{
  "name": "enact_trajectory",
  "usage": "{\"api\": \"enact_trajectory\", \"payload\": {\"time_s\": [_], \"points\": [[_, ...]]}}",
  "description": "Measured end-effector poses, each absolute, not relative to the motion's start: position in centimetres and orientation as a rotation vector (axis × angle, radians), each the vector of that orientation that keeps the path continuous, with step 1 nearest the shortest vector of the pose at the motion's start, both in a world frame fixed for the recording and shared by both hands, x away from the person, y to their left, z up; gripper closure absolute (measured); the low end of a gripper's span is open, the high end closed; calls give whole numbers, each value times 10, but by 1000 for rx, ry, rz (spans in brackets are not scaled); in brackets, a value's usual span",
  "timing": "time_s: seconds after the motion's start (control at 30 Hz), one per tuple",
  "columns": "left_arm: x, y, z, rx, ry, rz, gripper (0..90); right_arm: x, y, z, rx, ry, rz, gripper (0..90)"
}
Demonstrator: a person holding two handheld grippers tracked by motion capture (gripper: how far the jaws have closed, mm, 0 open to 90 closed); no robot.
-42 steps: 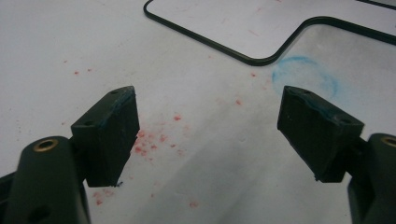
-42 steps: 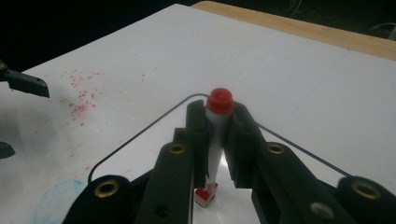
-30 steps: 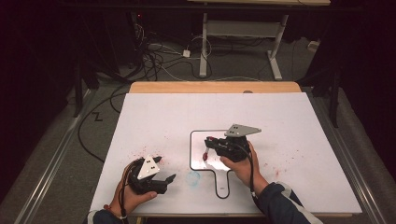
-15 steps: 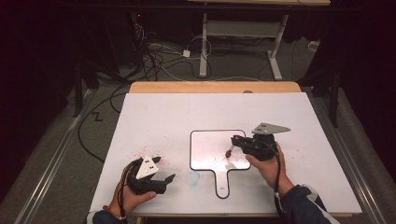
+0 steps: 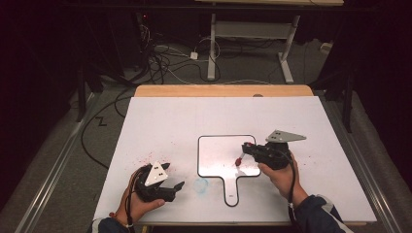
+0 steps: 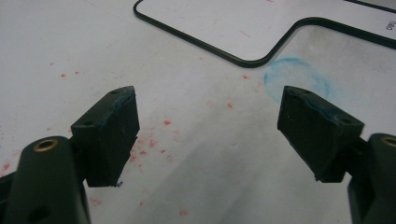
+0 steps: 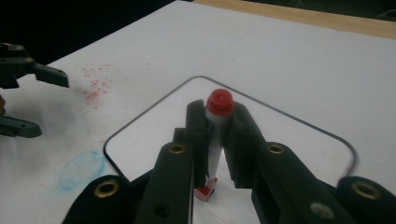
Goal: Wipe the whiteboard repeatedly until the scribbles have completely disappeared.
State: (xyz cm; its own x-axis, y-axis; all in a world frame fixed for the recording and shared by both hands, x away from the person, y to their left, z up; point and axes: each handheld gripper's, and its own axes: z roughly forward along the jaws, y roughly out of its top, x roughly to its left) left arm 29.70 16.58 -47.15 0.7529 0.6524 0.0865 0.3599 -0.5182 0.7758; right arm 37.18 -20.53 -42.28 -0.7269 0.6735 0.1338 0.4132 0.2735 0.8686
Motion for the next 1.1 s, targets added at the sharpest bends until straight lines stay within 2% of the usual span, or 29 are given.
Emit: {"api": "enact_trajectory", "payload": {"time_s": [0.27,0.4,0.6,0.93,1.1], "points": [[296,168,-472,2158,756,470,202,370,-163,-429,936,2341,1509,816],[295,169,-472,2161,755,469,201,369,-162,-426,939,2353,1471,816],[294,169,-471,2158,758,472,201,369,-192,-419,1020,2346,1406,816],[295,165,-471,2165,753,469,201,368,-270,-410,1166,2303,1310,816],[296,163,-472,2172,744,468,201,370,-275,-412,1158,2298,1343,815]]}}
